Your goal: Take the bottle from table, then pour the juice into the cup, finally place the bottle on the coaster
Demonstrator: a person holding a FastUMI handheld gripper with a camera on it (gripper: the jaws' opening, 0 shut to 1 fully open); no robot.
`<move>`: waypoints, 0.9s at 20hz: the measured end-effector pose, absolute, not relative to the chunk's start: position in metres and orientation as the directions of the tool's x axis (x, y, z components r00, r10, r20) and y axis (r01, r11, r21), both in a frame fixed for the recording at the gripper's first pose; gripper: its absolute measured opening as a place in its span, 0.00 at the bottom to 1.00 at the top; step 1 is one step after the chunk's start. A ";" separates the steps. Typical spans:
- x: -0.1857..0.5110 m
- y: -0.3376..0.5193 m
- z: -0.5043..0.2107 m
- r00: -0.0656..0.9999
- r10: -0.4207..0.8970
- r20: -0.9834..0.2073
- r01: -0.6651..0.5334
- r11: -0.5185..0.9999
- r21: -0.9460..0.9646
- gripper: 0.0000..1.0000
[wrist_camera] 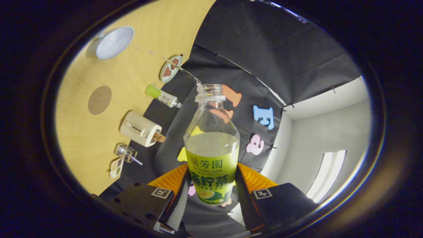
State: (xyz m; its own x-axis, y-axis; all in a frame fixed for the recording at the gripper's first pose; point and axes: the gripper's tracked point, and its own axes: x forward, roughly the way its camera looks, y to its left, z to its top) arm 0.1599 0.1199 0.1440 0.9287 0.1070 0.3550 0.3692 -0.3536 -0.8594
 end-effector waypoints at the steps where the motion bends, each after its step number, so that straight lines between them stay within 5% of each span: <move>1: 0.159 0.121 0.147 0.928 0.109 0.357 0.372 -0.356 -0.857 0.75; 18: 0.159 0.122 0.148 0.927 0.112 0.357 0.374 -0.330 -0.867 0.75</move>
State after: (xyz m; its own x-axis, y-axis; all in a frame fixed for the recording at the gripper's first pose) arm 0.1586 0.1221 0.1482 0.9273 0.1118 0.3574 0.3738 -0.3304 -0.8667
